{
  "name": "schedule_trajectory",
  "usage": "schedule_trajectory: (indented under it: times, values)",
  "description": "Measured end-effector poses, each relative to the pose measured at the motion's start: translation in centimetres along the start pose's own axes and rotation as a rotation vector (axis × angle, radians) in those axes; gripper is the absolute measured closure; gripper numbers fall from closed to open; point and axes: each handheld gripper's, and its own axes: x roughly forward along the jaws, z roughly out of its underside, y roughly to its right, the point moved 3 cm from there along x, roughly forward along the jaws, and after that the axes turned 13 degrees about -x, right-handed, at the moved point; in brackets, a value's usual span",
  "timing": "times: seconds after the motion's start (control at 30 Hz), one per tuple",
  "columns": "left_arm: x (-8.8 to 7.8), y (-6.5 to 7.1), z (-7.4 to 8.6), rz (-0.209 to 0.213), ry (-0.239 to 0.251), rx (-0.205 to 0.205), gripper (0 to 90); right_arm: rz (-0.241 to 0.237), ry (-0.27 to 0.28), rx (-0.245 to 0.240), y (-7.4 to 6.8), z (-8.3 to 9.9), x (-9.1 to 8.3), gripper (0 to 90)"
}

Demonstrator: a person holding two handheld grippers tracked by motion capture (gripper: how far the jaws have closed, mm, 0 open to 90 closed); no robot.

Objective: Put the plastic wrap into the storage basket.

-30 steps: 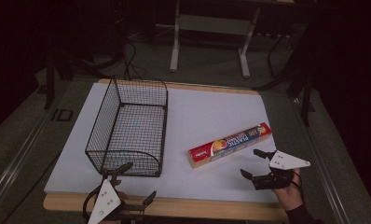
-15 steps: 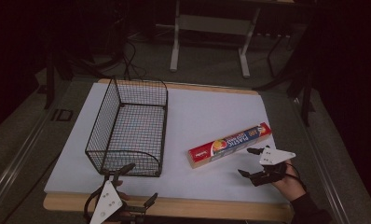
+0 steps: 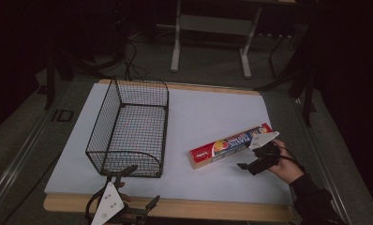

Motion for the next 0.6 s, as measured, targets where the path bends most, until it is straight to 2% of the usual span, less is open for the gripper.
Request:
schedule_trajectory:
  times: [0.13,0.17,0.2,0.27,0.3,0.33,0.37,0.47,0.5,0.57,0.6]
  values:
    - [0.0,-0.1,0.0,0.000,-0.006,-0.002,0.2,-0.056,-0.073,-0.056,0.9,-0.6,0.4,17.6]
    - [0.0,-0.1,0.0,0.004,-0.003,-0.005,0.2,-0.083,-0.113,-0.055,1.4,-0.8,0.7,17.4]
    - [0.0,-0.1,0.0,0.008,-0.002,-0.007,0.2,-0.091,-0.130,-0.051,1.6,-0.9,0.9,15.9]
    - [0.0,0.0,0.0,0.016,-0.001,-0.010,0.2,-0.082,-0.174,-0.037,2.0,-1.2,1.1,13.3]
    - [0.0,0.0,0.0,0.025,0.003,-0.012,0.2,-0.082,-0.174,-0.037,2.0,-1.2,1.1,13.3]
    - [0.0,0.1,0.0,0.029,0.003,-0.011,0.2,-0.110,-0.217,0.000,2.3,-1.4,1.3,11.5]
    - [0.0,0.1,0.0,0.033,0.003,-0.009,0.2,-0.110,-0.217,0.000,2.3,-1.4,1.3,11.5]
    - [0.0,0.2,0.0,0.039,0.001,-0.008,0.2,-0.083,-0.286,-0.044,2.8,-1.7,1.7,10.5]
    - [0.0,0.2,0.0,0.039,0.001,-0.008,0.2,-0.083,-0.286,-0.044,2.8,-1.7,1.7,10.5]
    - [0.0,0.1,0.0,0.043,0.005,-0.015,0.2,-0.080,-0.354,-0.077,3.4,-1.9,2.2,9.9]
    - [0.0,0.1,0.0,0.043,0.005,-0.015,0.2,-0.073,-0.371,-0.098,3.6,-2.0,2.4,9.9]
